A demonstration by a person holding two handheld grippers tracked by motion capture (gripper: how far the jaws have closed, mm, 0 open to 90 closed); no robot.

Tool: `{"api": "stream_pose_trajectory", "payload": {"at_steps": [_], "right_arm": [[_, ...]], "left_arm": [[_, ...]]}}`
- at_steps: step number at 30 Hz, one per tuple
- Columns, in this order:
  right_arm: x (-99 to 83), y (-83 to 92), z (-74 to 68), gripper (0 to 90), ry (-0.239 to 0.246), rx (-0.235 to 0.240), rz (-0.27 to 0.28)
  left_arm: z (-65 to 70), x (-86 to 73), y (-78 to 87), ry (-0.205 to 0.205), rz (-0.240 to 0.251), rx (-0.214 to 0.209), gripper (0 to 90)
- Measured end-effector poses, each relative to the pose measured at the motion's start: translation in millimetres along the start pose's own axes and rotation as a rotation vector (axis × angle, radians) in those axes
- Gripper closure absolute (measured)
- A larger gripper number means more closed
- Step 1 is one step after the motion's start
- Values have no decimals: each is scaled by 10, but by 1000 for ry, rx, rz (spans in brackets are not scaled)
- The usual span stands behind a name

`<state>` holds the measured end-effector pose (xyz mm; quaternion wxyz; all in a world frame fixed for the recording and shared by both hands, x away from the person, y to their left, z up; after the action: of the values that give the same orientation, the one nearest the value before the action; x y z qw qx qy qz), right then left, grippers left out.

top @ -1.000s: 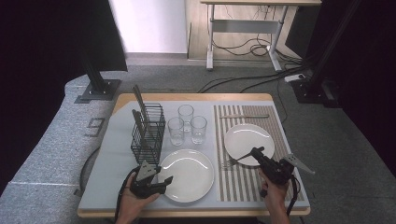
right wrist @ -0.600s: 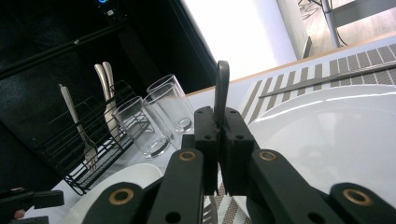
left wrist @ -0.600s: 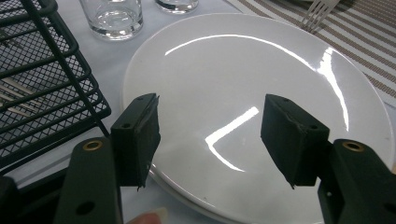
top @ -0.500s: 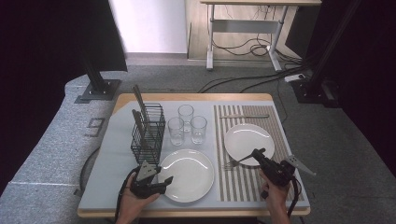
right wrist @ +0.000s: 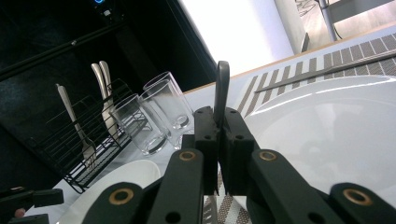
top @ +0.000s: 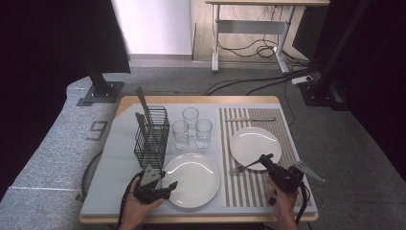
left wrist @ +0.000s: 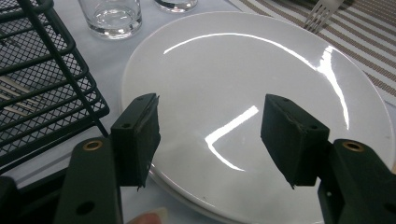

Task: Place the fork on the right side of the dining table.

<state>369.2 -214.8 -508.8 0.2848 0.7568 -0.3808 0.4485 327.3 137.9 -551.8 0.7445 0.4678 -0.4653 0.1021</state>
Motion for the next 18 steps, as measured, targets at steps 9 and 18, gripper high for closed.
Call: {"api": "stream_pose_trajectory", "payload": {"at_steps": [9, 18], "right_arm": [[26, 48, 5, 863, -4, 0, 11], [26, 97, 26, 862, -14, -5, 17]], "left_arm": [[3, -2, -5, 0, -1, 0, 373], [1, -1, -4, 1, 0, 0, 373]]}}
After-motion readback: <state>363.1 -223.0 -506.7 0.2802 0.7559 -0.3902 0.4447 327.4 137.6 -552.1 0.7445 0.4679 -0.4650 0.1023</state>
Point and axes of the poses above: each handheld gripper's, and its own axes: y roughly backward along the jaws, x roughly out of its top, z roughly to its right, the point moved 9 cm from there along -y, roughly forward along the jaws, and after that the axes turned 5 degrees about y, right-handed, at the moved point
